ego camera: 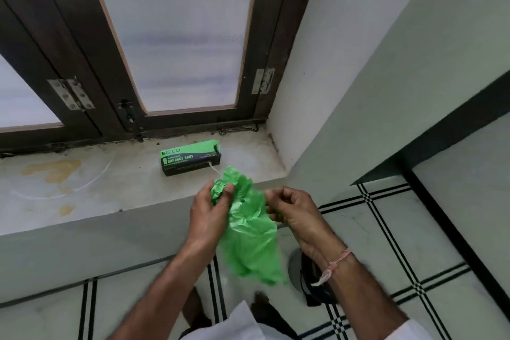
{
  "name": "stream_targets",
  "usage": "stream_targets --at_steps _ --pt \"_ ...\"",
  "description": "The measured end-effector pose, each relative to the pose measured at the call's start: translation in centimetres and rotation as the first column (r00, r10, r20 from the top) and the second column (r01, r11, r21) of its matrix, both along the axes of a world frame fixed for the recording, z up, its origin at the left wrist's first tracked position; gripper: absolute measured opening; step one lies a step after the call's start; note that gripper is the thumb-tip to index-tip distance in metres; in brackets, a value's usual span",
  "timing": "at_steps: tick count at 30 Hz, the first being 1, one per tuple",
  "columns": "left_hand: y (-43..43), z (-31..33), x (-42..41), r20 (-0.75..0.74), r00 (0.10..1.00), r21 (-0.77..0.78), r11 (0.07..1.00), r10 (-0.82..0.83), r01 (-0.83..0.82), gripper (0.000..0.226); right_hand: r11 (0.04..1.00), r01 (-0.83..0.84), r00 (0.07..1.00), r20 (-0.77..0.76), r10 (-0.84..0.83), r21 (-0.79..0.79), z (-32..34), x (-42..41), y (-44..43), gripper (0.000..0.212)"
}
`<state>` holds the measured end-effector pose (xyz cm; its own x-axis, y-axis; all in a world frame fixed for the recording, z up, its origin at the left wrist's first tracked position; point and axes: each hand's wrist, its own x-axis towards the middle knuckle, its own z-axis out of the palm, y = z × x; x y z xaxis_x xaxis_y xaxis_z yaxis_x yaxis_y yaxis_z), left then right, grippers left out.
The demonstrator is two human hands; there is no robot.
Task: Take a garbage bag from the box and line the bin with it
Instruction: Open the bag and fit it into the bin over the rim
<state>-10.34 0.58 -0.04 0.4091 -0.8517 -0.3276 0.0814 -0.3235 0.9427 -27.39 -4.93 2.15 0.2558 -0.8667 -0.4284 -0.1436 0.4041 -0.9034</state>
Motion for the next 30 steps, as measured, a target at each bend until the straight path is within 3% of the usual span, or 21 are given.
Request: stream_targets --at_steps 3,6,11,14,16,18,20,22,24,26,30 --pt "1.9 0.0 -3.5 -0.002 0.987 -0.026 0.987 0.159 -0.159 0.043 0.970 -0.179 0.984 0.047 0.174 0.162 0.4 -2.8 2.2 0.053" --pt "3.4 -0.1 -8.1 0.068 0.963 -0.054 0.965 0.261 -0.257 0.035 0.902 -0.334 0.923 0.289 0.254 0.273 -0.2 -6.2 4.7 0.045" --pt "5.3 -3.1 -17.0 -0.018 0.930 -0.023 0.930 0.367 -0.367 0.027 0.948 -0.247 0.942 0.279 0.186 0.203 -2.7 -16.6 7.2 0.043" --pt "7.9 -4.5 -23.7 -0.099 0.961 0.082 0.965 0.256 -0.249 0.042 0.955 -0.248 0.943 0.267 0.199 0.161 -2.7 -24.3 7.4 0.032" --pt "9.7 -4.5 -27.7 -0.061 0.986 0.121 0.982 0.156 -0.148 0.062 0.941 -0.307 0.938 0.214 0.274 0.141 -1.9 -28.2 7.4 0.028" --pt "11.2 -3.1 -32.1 -0.011 0.999 0.065 0.997 0.032 -0.032 0.088 0.915 -0.383 0.918 0.161 0.363 0.124 -0.7 -32.1 7.5 0.027" --pt "11.7 -1.7 -35.2 -0.020 0.988 -0.025 0.988 -0.151 0.151 0.094 0.869 -0.479 0.875 0.143 0.462 0.124 0.3 -34.4 7.5 0.024" --pt "11.5 -0.6 -37.1 -0.032 0.954 -0.044 0.954 -0.299 0.297 0.088 0.861 -0.494 0.865 0.169 0.472 0.121 0.9 -36.0 7.2 0.021" --pt "11.3 -0.3 -38.7 -0.012 0.946 -0.084 0.943 -0.324 0.322 0.062 0.892 -0.434 0.893 0.189 0.408 0.126 1.3 -37.8 7.1 0.031" --pt "11.5 -0.4 -40.0 -0.002 0.980 -0.145 0.970 -0.197 0.195 0.039 0.917 -0.368 0.921 0.198 0.336 0.152 1.4 -39.8 7.7 0.037" --pt "11.6 -1.3 -42.0 0.038 0.996 -0.190 0.979 0.083 -0.074 0.034 0.954 -0.203 0.975 0.135 0.176 0.222 0.5 -43.1 9.6 0.032"
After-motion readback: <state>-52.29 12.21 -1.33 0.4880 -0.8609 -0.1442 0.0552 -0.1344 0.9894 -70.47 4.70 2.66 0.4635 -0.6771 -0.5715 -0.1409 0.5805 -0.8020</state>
